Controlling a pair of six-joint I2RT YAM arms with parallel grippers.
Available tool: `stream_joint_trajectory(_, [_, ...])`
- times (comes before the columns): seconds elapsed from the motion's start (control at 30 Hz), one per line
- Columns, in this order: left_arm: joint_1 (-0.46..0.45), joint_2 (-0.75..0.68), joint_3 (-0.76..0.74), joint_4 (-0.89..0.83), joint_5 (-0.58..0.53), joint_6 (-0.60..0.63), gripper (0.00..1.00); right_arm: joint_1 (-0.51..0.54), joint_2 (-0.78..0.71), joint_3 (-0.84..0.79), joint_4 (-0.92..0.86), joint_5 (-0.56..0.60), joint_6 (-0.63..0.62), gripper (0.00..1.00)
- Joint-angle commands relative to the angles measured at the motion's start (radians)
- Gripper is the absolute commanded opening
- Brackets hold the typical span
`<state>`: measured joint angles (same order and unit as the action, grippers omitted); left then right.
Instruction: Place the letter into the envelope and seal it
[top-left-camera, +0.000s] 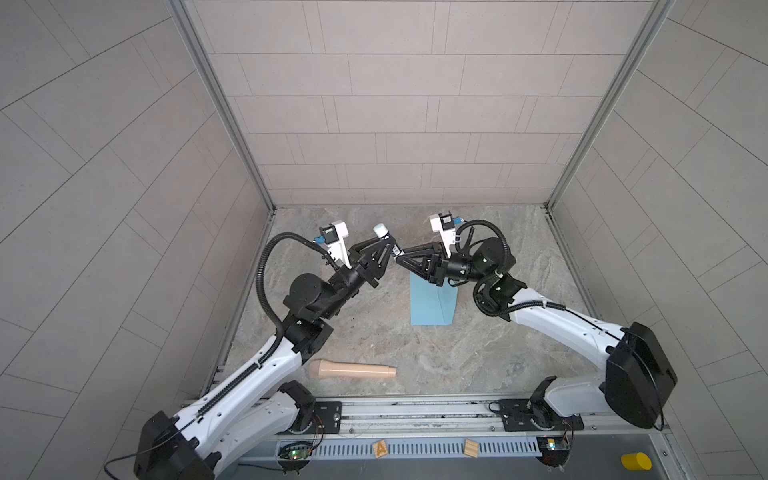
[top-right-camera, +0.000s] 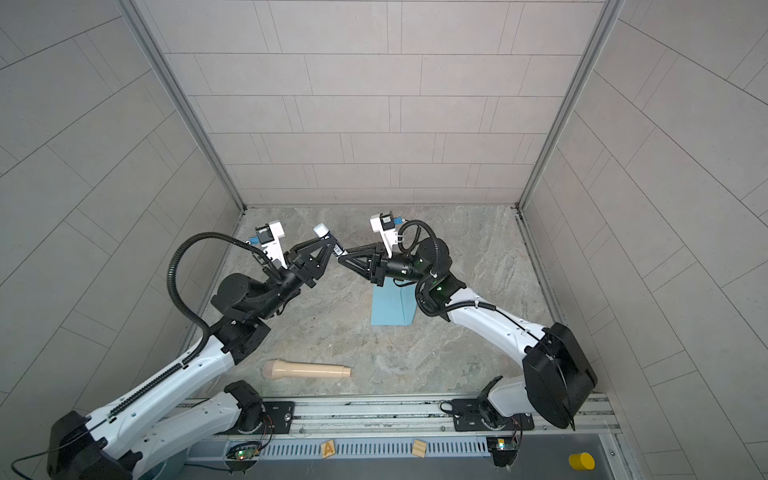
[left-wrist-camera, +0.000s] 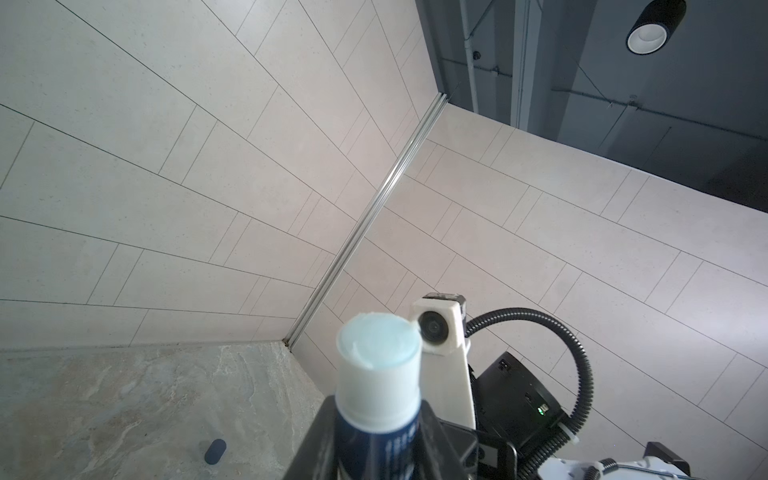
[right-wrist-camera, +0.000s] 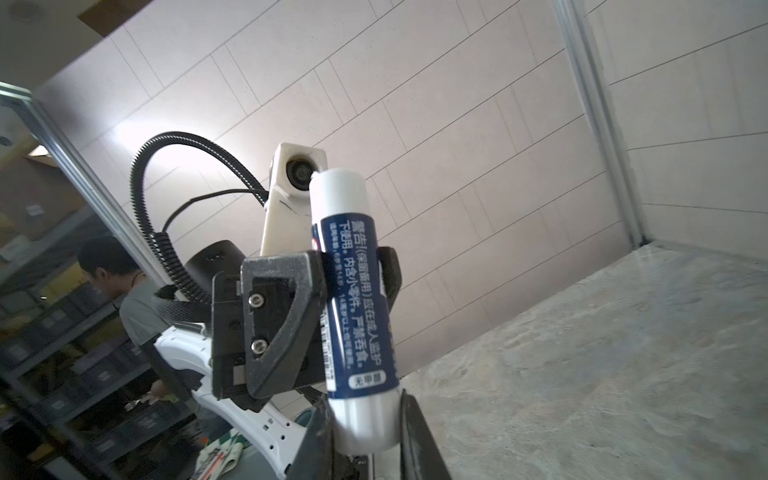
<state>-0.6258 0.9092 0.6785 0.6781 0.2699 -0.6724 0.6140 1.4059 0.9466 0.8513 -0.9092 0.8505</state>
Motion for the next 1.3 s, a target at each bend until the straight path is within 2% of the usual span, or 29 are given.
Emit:
stream_joint_trajectory(0.0, [-0.027, -0.014, -0.008, 0.041, 0.174, 0.033, 0.00, -0.042, 0.033, 0.050, 0.150, 0.073, 0.195, 0.00])
stream_joint_trajectory(0.13, [-0.027, -0.012, -0.006, 0.015, 0.135, 0.026, 0.00, -0.042, 0.020, 0.038, 0.092, 0.108, 0.128, 0.00])
stream_joint_trajectory(0.2, [-0.027, -0.012, 0.001, -0.019, 0.091, 0.011, 0.00, -0.035, -0.011, 0.029, 0.010, 0.151, 0.042, 0.00])
stream_joint_trajectory(0.27, [-0.027, -0.011, 0.012, -0.061, 0.041, -0.014, 0.00, -0.016, -0.059, 0.020, -0.124, 0.223, -0.104, 0.00])
stream_joint_trajectory(0.3, [-0.026, -0.010, 0.019, -0.078, 0.023, -0.025, 0.00, -0.005, -0.083, 0.018, -0.186, 0.263, -0.174, 0.05])
stream_joint_trajectory(0.37, [-0.027, -0.007, 0.031, -0.101, -0.015, -0.047, 0.00, 0.035, -0.141, 0.009, -0.312, 0.393, -0.348, 0.23])
stream_joint_trajectory(0.47, [-0.027, -0.004, 0.041, -0.117, -0.062, -0.122, 0.00, 0.119, -0.211, -0.017, -0.424, 0.599, -0.596, 0.57])
stream_joint_trajectory(0.53, [-0.026, -0.006, 0.046, -0.125, -0.081, -0.145, 0.00, 0.185, -0.244, -0.047, -0.430, 0.733, -0.741, 0.70])
stream_joint_trajectory(0.6, [-0.026, -0.008, 0.051, -0.131, -0.093, -0.167, 0.00, 0.253, -0.266, -0.088, -0.388, 0.853, -0.880, 0.77])
stream_joint_trajectory(0.73, [-0.027, -0.016, 0.058, -0.141, -0.108, -0.190, 0.00, 0.366, -0.267, -0.160, -0.244, 1.043, -1.111, 0.78])
stream_joint_trajectory(0.83, [-0.026, -0.021, 0.058, -0.144, -0.109, -0.194, 0.00, 0.412, -0.249, -0.174, -0.177, 1.138, -1.209, 0.78])
stream_joint_trajectory(1.0, [-0.026, -0.023, 0.059, -0.148, -0.111, -0.201, 0.00, 0.459, -0.212, -0.185, -0.054, 1.226, -1.298, 0.72])
stream_joint_trajectory(1.27, [-0.026, -0.020, 0.060, -0.150, -0.109, -0.209, 0.00, 0.475, -0.177, -0.161, -0.015, 1.245, -1.308, 0.58])
